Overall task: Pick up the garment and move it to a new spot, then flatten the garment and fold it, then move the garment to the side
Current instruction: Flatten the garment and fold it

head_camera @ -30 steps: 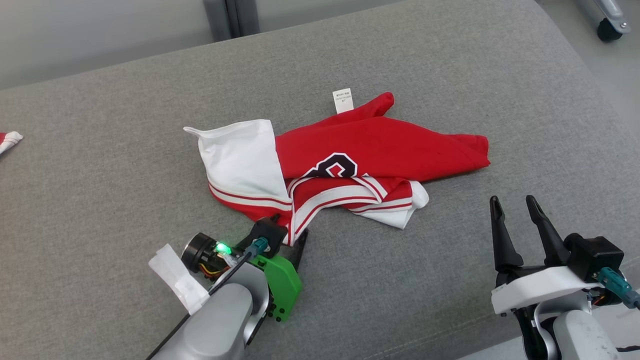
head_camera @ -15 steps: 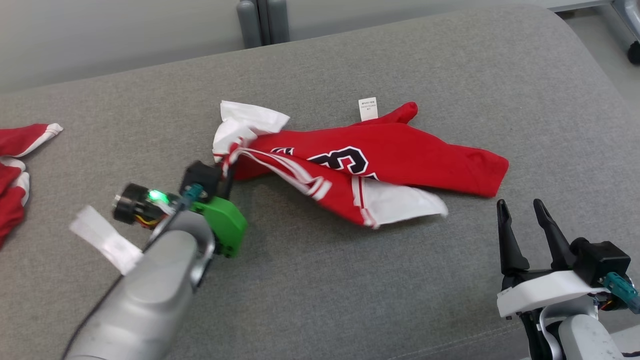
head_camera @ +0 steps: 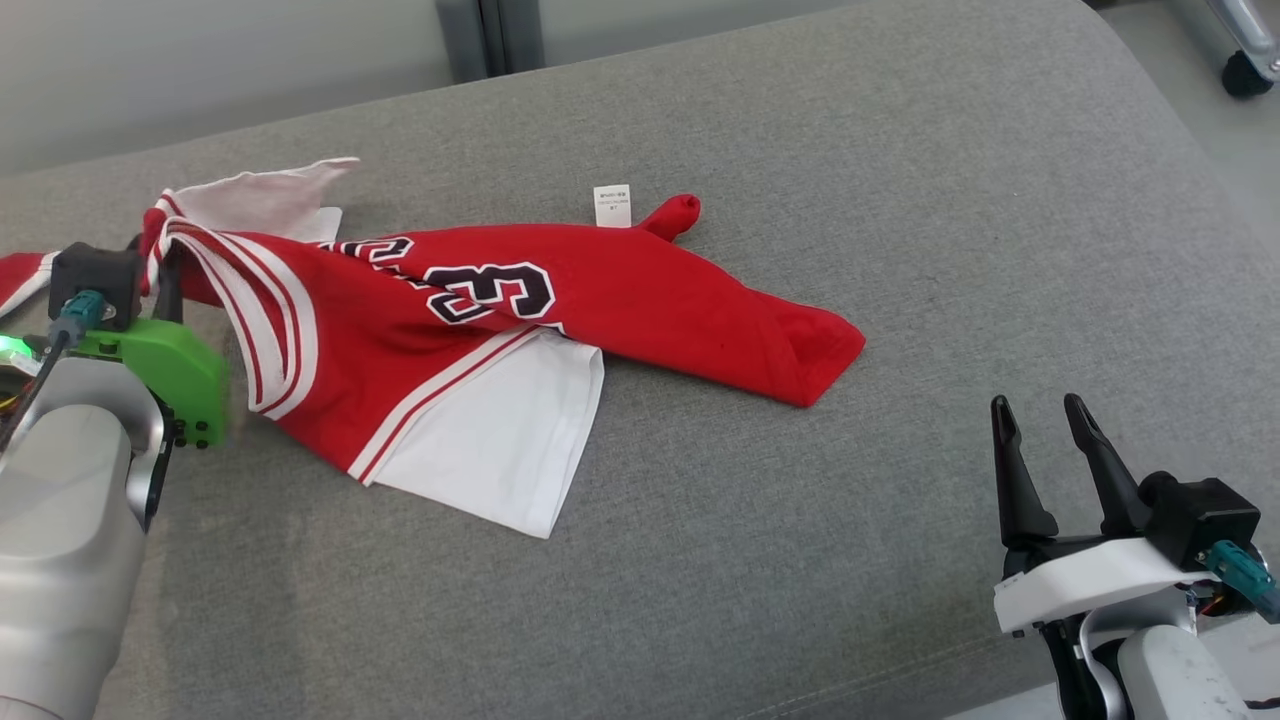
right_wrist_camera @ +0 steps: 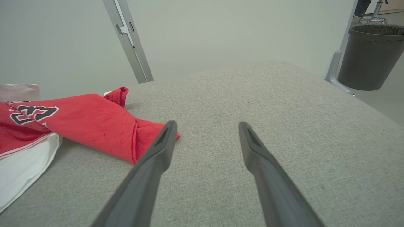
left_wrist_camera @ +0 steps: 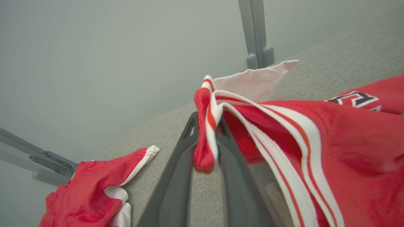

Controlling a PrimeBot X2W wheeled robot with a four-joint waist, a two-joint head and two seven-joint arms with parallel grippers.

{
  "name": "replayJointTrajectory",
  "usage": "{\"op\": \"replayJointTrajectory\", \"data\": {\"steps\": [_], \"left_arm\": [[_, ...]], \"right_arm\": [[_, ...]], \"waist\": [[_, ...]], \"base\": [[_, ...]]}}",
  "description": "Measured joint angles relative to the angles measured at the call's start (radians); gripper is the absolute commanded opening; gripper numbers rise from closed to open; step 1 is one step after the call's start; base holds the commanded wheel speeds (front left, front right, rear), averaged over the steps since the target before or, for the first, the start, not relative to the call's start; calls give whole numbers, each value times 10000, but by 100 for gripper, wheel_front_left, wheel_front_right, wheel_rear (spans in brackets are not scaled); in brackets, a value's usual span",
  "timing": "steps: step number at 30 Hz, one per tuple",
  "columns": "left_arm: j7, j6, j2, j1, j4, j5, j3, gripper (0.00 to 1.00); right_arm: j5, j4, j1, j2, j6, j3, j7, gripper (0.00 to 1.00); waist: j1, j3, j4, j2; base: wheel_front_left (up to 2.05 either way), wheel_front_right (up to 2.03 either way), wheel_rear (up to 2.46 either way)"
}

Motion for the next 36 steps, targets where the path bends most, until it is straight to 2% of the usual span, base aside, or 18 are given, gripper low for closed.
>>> {"op": "replayJointTrajectory", "data": {"steps": [9,12,16,22,25,30,36], "left_arm": [[-418,234,-453,1213,-357,-627,642,100],[-445,489,-577,2045,-1509,-775,1218,100],[-451,1072,-800,3591,-3501,-627,2056,100],[-466,1523,-1400,5315,-6176,357,3214,100],[-468,1496,-1785,5869,-6836,809,3457,100],[-468,1093,-2169,6205,-7001,1453,3613,100],[-468,399,-2477,5965,-6305,2157,2918,100]], "right_arm": [[-59,73,151,23,0,-84,0,100],[-128,25,344,44,0,-176,2,100],[-203,-90,448,82,0,-228,36,100],[-238,-274,519,155,0,-261,107,100],[-291,-316,524,159,0,-282,159,100],[-303,-359,517,165,0,-282,209,100],[-301,-376,507,155,0,-173,238,100]], "waist": [[0,-288,69,0],[0,-489,308,0],[0,-707,716,0],[0,-875,1309,0],[0,-909,1558,0],[0,-951,1824,0],[0,-955,1778,0]], "base": [[0,0,0],[0,0,0],[0,0,0],[0,0,0],[0,0,0],[0,0,0],[0,0,0]]}}
